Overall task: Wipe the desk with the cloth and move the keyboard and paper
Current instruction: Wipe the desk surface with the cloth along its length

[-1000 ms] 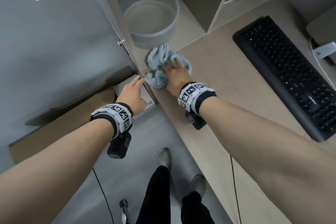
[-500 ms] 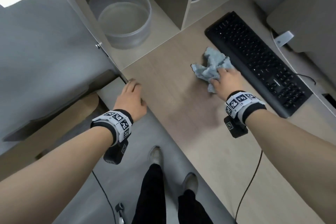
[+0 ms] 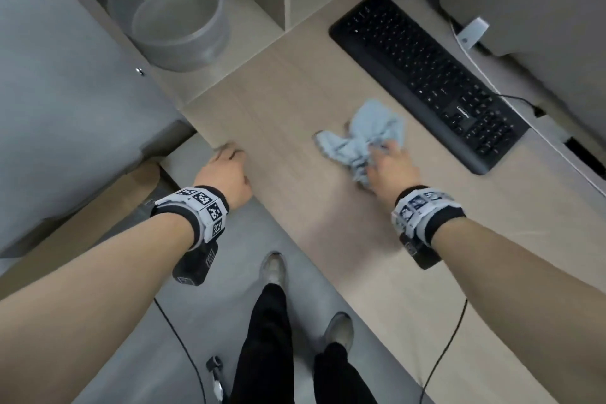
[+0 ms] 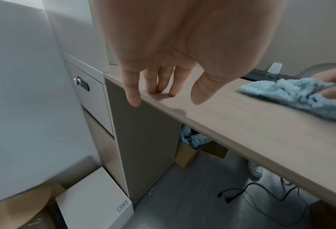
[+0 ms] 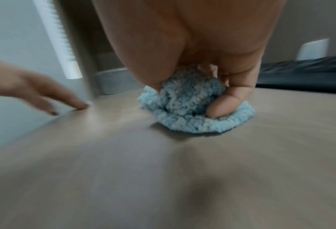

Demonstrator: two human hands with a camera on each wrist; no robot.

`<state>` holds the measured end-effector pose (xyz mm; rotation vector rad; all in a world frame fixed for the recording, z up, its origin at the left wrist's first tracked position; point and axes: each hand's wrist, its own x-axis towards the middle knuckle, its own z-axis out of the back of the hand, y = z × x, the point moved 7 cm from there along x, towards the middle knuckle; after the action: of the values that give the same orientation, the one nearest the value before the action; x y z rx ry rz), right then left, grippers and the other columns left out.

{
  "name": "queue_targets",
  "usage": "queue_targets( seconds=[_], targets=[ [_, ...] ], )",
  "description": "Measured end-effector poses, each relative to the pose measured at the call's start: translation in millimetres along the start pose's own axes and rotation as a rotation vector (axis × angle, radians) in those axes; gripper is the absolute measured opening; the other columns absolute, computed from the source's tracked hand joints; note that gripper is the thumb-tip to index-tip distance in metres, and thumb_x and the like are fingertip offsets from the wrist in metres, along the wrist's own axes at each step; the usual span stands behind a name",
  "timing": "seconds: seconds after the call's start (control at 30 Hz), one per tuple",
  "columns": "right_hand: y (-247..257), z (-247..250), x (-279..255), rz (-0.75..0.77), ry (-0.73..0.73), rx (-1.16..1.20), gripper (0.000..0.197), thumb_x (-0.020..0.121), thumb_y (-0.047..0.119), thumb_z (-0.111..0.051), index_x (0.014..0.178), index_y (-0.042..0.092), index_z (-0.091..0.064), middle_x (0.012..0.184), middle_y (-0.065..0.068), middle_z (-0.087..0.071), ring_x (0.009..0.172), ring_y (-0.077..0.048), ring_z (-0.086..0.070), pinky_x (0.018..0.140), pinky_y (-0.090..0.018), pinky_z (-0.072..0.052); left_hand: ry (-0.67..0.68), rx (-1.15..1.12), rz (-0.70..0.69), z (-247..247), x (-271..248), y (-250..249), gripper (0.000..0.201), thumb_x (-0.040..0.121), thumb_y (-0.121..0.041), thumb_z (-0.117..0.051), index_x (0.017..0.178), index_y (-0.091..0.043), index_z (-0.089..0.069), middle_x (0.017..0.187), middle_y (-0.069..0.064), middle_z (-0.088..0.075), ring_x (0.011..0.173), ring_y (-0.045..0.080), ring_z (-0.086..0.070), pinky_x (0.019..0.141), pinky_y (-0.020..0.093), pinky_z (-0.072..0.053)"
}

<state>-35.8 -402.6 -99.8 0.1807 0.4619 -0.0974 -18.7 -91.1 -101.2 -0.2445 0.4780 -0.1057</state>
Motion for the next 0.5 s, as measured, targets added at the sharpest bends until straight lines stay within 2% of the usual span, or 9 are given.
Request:
queue_targets(
  seconds=[0.07,0.13,0.2,0.27,0.33,0.4,0.43,0.5],
  targets=[
    [-32,14,14,-0.175,-0.031,0.016,0.046,0.092,0.032,-0.044,0.132,0.008,-0.049,0.142,-0.021,-0.039,0.123,-0.041,-0.044,0.099,-0.049,-0.044,0.034,0.037,-0.003,-2,1,0,0.066,0.08,-0.017,-0.056,0.143,-0.009,-0.039,0.158,0.01,-0.025,0.146,0.026,-0.022,0.114,0.042,-0.032],
    [-21,21,24,-0.226,-0.023,-0.048,0.042,0.093,0.027,-0.049,0.129,0.005,-0.05,0.139,-0.023,-0.04,0.127,-0.042,-0.04,0.104,-0.047,-0.041,0.05,0.046,0.007,-5,0,2,0.069,0.078,-0.019,-0.059,0.143,-0.011,-0.038,0.158,0.008,-0.023,0.148,0.024,-0.019,0.114,0.043,-0.033],
    [29,17,24,-0.118,0.004,-0.075,0.047,0.093,0.022,-0.051,0.137,0.005,-0.044,0.144,-0.022,-0.035,0.131,-0.041,-0.035,0.105,-0.046,-0.037,0.055,0.048,0.002,-6,0,4,0.07,0.076,-0.022,-0.059,0.143,-0.014,-0.039,0.158,0.005,-0.024,0.148,0.022,-0.018,0.114,0.044,-0.033],
    [95,-3,8,0.131,0.023,-0.093,0.053,0.092,0.015,-0.052,0.143,0.006,-0.038,0.15,-0.02,-0.028,0.133,-0.042,-0.032,0.108,-0.048,-0.034,0.069,0.044,-0.006,-3,0,5,0.071,0.078,-0.023,-0.058,0.145,-0.017,-0.038,0.159,0.002,-0.023,0.149,0.02,-0.017,0.115,0.043,-0.032],
    [149,-32,-25,0.4,0.027,-0.093,0.055,0.09,0.011,-0.054,0.143,0.005,-0.04,0.15,-0.019,-0.029,0.132,-0.041,-0.031,0.107,-0.051,-0.037,0.086,0.041,-0.016,0,0,6,0.07,0.08,-0.024,-0.056,0.147,-0.018,-0.036,0.161,0.002,-0.02,0.15,0.019,-0.015,0.116,0.041,-0.029],
    [168,-55,-61,0.548,0.066,-0.059,0.057,0.086,0.009,-0.057,0.141,0.008,-0.043,0.143,-0.017,-0.034,0.125,-0.041,-0.035,0.095,-0.052,-0.048,0.118,0.043,-0.004,0,-2,6,0.074,0.074,-0.028,-0.047,0.147,-0.02,-0.034,0.161,0.001,-0.019,0.15,0.02,-0.016,0.116,0.042,-0.03],
    [164,-62,-72,0.58,0.089,-0.048,0.058,0.084,0.008,-0.059,0.14,0.011,-0.043,0.14,-0.015,-0.035,0.123,-0.039,-0.037,0.089,-0.051,-0.052,0.121,0.041,0.008,1,-3,6,0.076,0.068,-0.029,-0.042,0.143,-0.022,-0.037,0.159,0.002,-0.023,0.148,0.023,-0.021,0.113,0.044,-0.035],
    [136,-64,-77,0.558,0.143,-0.025,0.06,0.086,0.014,-0.06,0.142,0.02,-0.04,0.141,-0.009,-0.034,0.124,-0.034,-0.036,0.088,-0.048,-0.052,0.114,0.038,0.048,-1,-1,8,0.069,0.059,-0.028,-0.04,0.128,-0.021,-0.043,0.147,0.005,-0.035,0.137,0.03,-0.038,0.101,0.047,-0.045]
  ],
)
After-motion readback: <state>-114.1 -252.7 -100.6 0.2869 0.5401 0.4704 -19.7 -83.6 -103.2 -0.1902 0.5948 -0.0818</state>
